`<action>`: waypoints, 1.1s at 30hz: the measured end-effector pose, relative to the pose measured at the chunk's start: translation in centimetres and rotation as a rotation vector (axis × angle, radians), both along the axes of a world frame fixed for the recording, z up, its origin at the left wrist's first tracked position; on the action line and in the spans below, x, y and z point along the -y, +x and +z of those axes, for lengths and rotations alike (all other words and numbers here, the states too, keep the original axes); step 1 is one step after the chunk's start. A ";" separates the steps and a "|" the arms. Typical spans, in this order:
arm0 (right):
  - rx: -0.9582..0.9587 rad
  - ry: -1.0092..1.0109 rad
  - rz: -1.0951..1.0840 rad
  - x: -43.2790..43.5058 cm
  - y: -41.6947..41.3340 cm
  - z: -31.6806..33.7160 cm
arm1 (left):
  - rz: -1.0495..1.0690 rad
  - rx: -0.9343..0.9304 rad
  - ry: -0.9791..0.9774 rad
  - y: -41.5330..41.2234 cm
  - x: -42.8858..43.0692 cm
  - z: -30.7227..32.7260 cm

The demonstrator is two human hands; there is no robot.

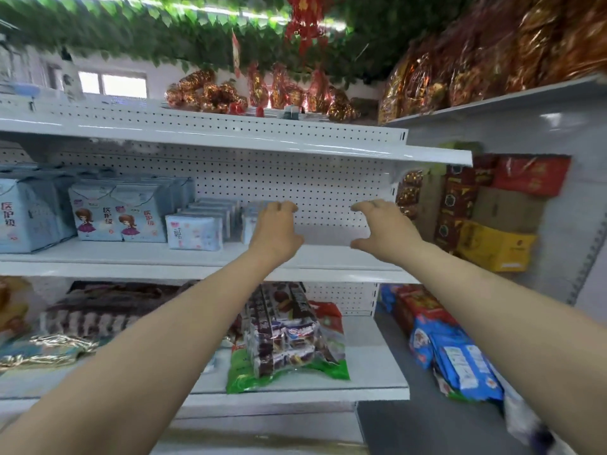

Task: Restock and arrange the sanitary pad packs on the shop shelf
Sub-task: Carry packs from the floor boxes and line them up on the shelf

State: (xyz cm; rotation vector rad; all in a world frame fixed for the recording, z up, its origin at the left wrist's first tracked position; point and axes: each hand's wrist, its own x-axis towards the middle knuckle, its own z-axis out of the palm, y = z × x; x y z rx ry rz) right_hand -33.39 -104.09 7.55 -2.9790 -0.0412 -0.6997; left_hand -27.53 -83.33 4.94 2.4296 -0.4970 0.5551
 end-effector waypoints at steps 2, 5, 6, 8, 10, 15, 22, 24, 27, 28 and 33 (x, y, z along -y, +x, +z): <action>-0.008 0.005 -0.030 2.7 -3.0 -0.5 | -0.011 -0.004 0.006 -2.6 2.8 -0.4; -0.024 0.009 -0.078 6.7 -6.9 -1.5 | -0.036 -0.011 0.022 -6.0 6.8 -1.1; -0.029 0.010 -0.096 8.0 -8.0 -1.8 | -0.047 -0.019 0.028 -7.0 8.0 -1.4; -0.049 0.018 -0.130 10.3 -10.0 -2.4 | -0.069 -0.036 0.047 -8.5 10.4 -2.1; -0.065 0.043 -0.162 12.5 -11.7 -3.3 | -0.087 -0.052 0.076 -9.8 12.7 -2.9; -0.130 0.137 -0.227 17.1 -14.5 -6.9 | -0.134 -0.109 0.144 -11.8 17.8 -6.0; -0.247 0.203 -0.320 21.8 -15.3 -11.2 | -0.156 -0.249 0.212 -11.6 22.0 -10.2; -0.271 0.223 -0.341 22.7 -15.1 -12.7 | -0.168 -0.285 0.230 -11.4 22.8 -11.6; -0.321 0.257 -0.352 23.5 -14.3 -15.8 | -0.163 -0.336 0.239 -11.0 23.4 -14.4; -0.347 0.269 -0.355 23.6 -14.0 -16.9 | -0.158 -0.355 0.241 -10.8 23.4 -15.6; -0.481 0.305 -0.359 23.1 -11.7 -23.1 | -0.144 -0.468 0.304 -8.8 21.7 -22.4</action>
